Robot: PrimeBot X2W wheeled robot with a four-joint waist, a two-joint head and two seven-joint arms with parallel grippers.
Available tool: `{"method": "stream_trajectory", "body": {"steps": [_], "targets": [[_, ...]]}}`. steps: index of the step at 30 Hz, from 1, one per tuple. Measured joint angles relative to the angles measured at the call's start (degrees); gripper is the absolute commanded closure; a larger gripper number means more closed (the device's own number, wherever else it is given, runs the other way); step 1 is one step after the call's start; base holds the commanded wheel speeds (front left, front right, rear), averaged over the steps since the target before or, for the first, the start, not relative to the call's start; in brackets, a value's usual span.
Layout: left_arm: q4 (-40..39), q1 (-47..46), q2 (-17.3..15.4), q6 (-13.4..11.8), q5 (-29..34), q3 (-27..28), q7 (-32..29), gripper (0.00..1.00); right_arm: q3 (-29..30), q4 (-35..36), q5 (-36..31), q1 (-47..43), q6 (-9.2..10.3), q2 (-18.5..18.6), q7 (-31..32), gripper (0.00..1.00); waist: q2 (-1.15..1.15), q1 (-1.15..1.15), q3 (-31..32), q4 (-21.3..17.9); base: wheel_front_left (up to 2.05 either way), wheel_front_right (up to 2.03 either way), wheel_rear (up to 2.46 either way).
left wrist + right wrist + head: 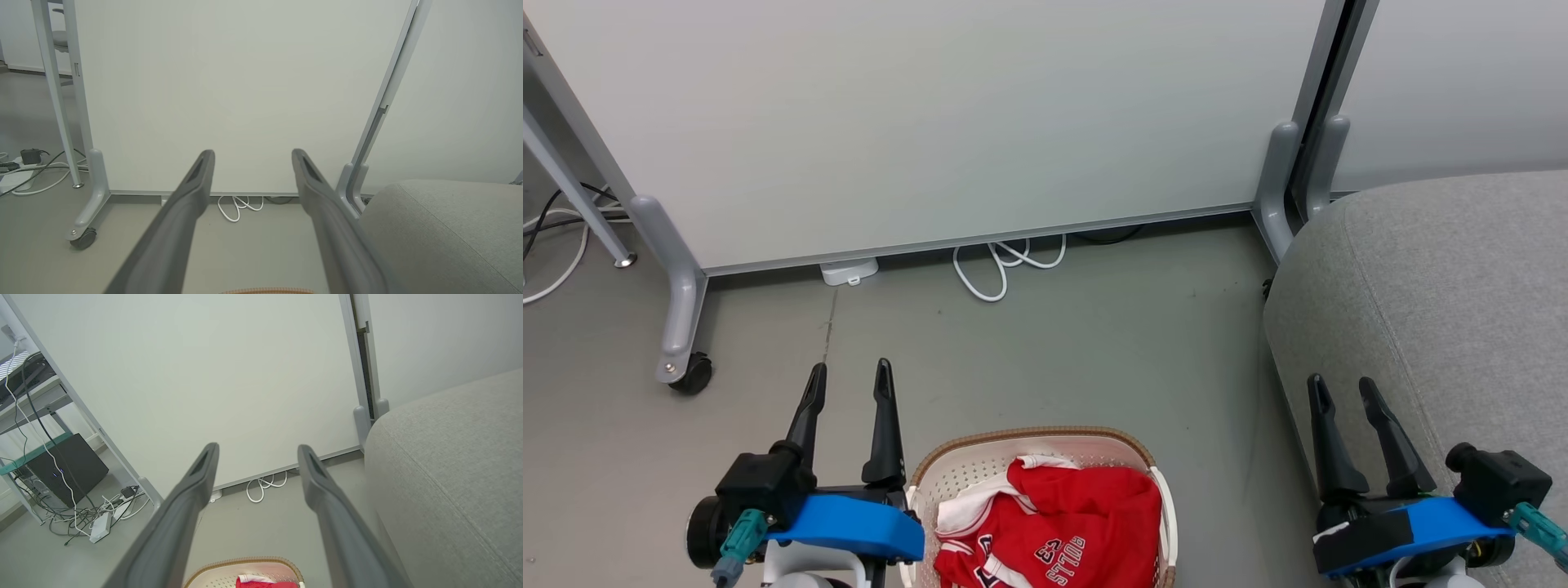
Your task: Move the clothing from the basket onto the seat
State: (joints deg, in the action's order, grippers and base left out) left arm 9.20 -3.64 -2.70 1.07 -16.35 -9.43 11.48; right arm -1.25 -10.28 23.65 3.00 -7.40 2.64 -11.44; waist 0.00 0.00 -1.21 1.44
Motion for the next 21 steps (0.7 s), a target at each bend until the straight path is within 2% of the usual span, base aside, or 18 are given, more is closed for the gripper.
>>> {"method": "stream_trajectory", "body": {"steps": [21], "targets": [[3.09,0.37,-0.08,1.54,6.08,-1.25,2.32,0.00,-0.93,-0.42,-9.78,-0.83,-0.01,0.03,-2.36,0.00,0.00,0.00,0.29,0.50,0.00,0.00,0.00]]}}
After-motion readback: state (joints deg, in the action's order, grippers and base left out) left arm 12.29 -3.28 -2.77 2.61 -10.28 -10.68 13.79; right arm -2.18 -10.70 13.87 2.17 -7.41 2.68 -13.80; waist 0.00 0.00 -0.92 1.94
